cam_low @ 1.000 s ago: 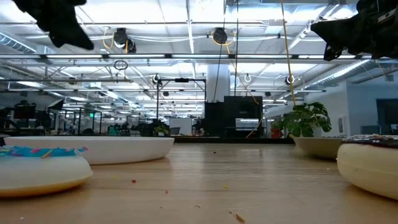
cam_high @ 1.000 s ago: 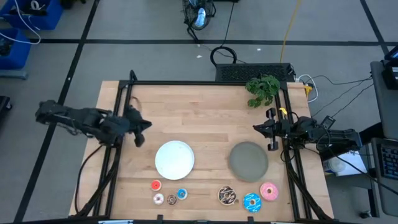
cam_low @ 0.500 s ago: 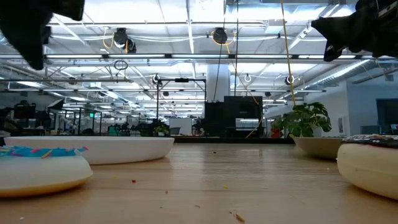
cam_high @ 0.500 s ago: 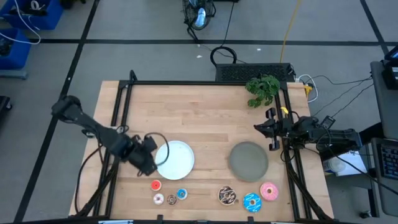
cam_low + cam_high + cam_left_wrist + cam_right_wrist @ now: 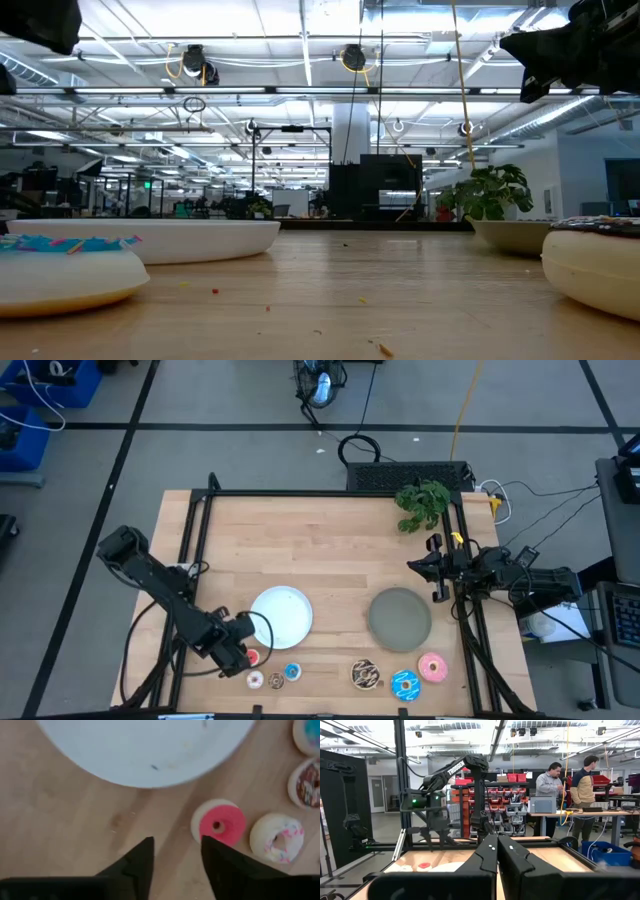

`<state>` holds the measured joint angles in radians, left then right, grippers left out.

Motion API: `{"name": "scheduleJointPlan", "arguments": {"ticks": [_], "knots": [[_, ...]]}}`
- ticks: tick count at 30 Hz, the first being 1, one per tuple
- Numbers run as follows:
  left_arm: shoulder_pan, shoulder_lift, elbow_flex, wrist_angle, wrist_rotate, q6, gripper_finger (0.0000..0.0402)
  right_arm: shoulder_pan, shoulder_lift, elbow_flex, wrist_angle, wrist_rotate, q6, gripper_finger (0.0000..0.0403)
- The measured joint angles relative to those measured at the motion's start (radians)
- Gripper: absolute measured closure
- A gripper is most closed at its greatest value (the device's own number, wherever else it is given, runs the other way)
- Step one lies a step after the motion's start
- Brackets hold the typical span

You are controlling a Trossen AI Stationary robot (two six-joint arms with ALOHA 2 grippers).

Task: Pick & Place donuts
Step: Put the small pink donut on the white plate

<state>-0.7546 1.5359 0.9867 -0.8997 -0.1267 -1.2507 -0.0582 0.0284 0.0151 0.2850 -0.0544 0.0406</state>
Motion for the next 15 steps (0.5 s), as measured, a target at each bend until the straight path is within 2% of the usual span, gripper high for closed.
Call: {"name": "scheduleJointPlan", "arguments": {"ticks": [3, 6, 10, 15], "knots": [[0.001, 0.026, 0.0, 0.053, 0.015, 0.058, 0.018, 0.0, 0.0, 0.0, 0.0, 0.0, 0.0, 0.0403], [0.001, 0.051, 0.0, 0.097, 0.014, 0.1, 0.0161, 0.0, 0.0, 0.0, -0.003, 0.0, 0.0, 0.0403], [0.002, 0.086, 0.0, 0.112, 0.005, 0.12, 0.0157, 0.0, 0.0, 0.0, -0.014, 0.0, -0.001, 0.0403], [0.0, 0.118, 0.0, 0.164, 0.049, 0.183, 0.0162, 0.0, 0.0, 0.0, -0.017, 0.0, -0.003, 0.0403]]}}
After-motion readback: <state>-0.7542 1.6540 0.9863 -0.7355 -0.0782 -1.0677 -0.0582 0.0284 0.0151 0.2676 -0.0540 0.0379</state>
